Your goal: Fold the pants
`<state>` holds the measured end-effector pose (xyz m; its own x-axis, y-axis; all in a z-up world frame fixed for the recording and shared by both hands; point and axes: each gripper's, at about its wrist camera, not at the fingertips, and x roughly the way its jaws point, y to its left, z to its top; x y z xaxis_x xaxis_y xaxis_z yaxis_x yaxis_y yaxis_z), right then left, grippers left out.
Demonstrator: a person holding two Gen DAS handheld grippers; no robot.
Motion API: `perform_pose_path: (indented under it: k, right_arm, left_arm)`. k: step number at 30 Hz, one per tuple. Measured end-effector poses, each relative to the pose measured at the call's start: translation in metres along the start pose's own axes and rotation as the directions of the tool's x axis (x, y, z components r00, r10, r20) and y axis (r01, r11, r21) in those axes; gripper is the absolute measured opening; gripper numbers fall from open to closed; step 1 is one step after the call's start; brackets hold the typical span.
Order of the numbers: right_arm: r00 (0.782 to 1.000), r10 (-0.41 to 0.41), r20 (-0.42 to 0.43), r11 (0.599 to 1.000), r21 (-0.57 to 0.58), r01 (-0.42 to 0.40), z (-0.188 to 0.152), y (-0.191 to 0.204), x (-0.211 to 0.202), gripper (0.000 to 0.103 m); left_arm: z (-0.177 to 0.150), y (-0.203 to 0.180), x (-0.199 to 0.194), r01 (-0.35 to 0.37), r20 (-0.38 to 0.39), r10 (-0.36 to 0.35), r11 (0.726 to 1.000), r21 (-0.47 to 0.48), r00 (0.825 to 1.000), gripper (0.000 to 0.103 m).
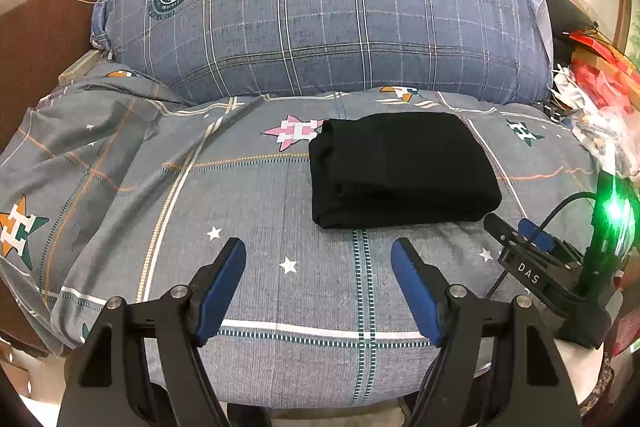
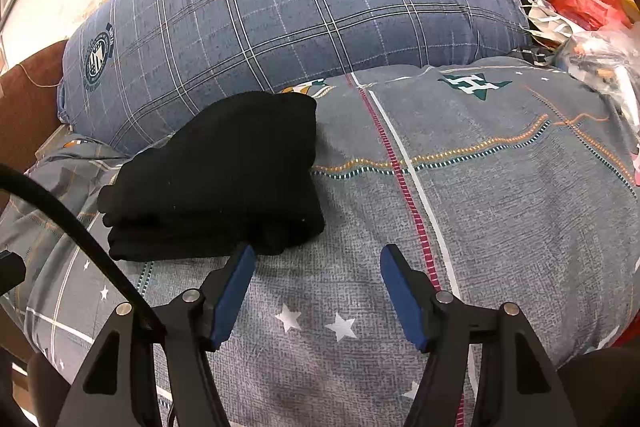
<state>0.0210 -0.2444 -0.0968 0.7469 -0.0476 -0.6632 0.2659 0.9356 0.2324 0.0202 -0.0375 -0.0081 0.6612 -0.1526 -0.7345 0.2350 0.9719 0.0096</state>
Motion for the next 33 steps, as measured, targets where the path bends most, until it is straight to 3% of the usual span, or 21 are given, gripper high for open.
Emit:
perform_pose_path:
  k: [9,15,20,26,28,33]
  right_arm:
    - [1.0,0.009,0.0,1.0,0.004,-0.009,0.0,0.0,0.001,0.071]
    - [0.999,0.052,0.015,0.998,0.015,-0.053,0.009,0.0,-0.009,0.071]
    - [0.991,0.126,0.054,0.991,-0.048,-0.124,0.053,0.004,-0.015,0.084]
    - [0.973,0.222,-0.067,0.975,0.022,-0.221,0.093,-0.007,0.039,0.084]
    - [0.957,0.271,-0.103,0.961,0.081,-0.263,0.098,-0.015,0.06,0.084]
    - [0.911,0.385,-0.148,0.912,0.208,-0.352,0.105,-0.023,0.099,0.084]
  left_arm:
    - [-0.005,0.004,0.016,0.013,-0.036,-0.014,1.0,-0.018,0.999,0.074]
    - [0.008,0.033,0.052,0.156,-0.1,-0.169,0.979,-0.13,0.98,0.074]
    - [0.039,0.048,0.088,0.315,-0.088,-0.34,0.924,-0.219,0.936,0.074]
    - [0.068,0.052,0.147,0.403,-0.143,-0.455,0.868,-0.29,0.879,0.075]
    - [0.073,0.05,0.167,0.437,-0.17,-0.499,0.848,-0.301,0.85,0.076]
    - [0.079,0.044,0.198,0.494,-0.17,-0.561,0.809,-0.318,0.81,0.093]
